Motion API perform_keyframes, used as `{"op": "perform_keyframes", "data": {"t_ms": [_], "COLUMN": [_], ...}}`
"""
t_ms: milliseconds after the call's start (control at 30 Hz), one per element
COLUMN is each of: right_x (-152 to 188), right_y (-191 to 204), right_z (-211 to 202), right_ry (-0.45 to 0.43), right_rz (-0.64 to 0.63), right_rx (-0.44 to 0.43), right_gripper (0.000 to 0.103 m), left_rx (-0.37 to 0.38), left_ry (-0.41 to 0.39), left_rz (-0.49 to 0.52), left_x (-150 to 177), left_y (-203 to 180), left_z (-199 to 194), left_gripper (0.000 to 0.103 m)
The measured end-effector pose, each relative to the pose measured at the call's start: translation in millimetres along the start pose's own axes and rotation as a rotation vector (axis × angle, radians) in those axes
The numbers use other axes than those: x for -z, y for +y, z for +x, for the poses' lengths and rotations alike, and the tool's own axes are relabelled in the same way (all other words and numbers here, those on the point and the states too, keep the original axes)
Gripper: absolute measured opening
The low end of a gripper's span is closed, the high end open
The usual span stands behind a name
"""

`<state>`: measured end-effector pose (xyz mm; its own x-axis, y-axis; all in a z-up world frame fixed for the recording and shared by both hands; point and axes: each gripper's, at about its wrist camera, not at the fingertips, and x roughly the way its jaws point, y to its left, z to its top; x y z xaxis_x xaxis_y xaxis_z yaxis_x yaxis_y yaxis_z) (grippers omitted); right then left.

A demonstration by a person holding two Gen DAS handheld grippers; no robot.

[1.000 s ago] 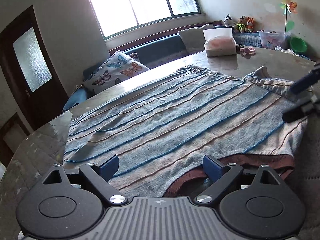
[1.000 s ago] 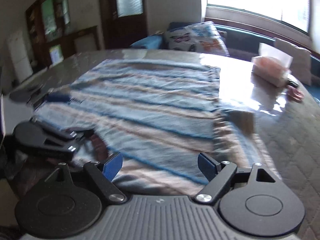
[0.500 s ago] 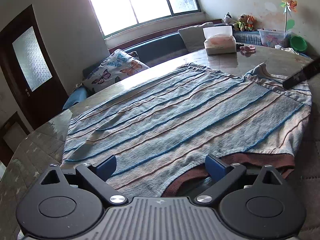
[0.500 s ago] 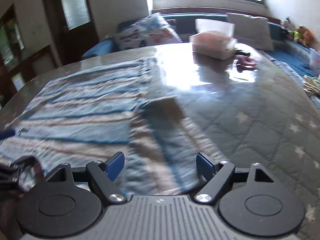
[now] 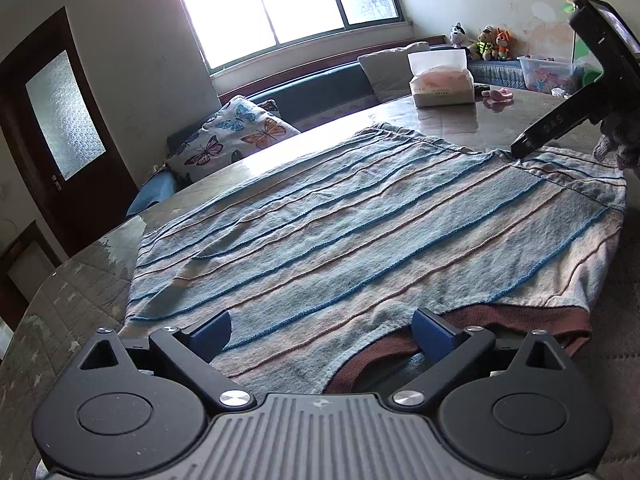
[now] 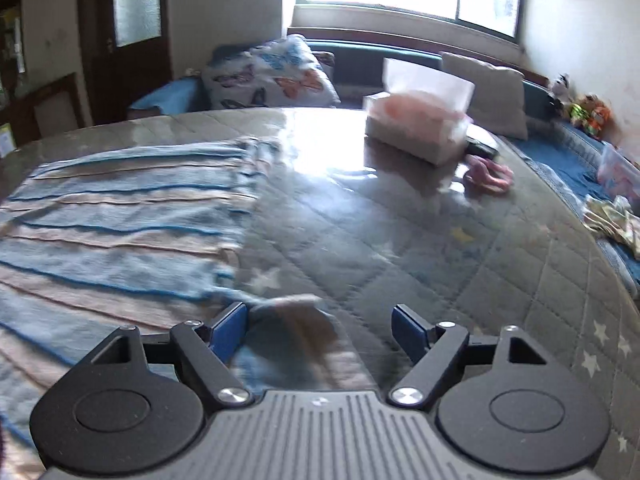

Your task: Fold clothes

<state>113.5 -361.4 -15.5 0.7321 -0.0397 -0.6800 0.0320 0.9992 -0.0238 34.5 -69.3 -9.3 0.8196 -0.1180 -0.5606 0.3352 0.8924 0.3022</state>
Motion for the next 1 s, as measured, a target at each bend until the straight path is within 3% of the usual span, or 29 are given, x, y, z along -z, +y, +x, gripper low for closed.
{"op": "perform_keyframes", "data": {"t_ms": [167,400,600,767,867,1000], "right_x": [7,41,63,65,63,49], "right_y": [-29,-42,-37,-31,-30,-20], "right_z": [-17,-58,-76,-81,-87,-111], "right_ry": [-0.012,0.005,0.004,-0.010,-0.031,-0.102], "right_rz": [0.068,0.114,0.130,0.129,0.139,0.123], "right_rx": [0.061,-0.006,-0.026,-0.011,-0.030,-0.084], "right_gripper": [0.081,0.079,0.061,0.014,0.008,0.007], "left_rx": [0.000,-0.001,0.002,-0.003,-0.005,-0.009], "left_ry": [0.005,-0.004,-0.021,-0.029,-0.030,-0.027], "left_rz": [0.005,0.000,-0.004,-0.012,-0.012,-0.015], "left_x": [-1,-7,-12,-14,-13,-10], "left_y": [0,-3,-8,-10,-11,-10], "left_z": [0,-6,-12,-18,-20,-21], "left_gripper": [0.100,0.102,0.103,0.103,0.103,0.103]}}
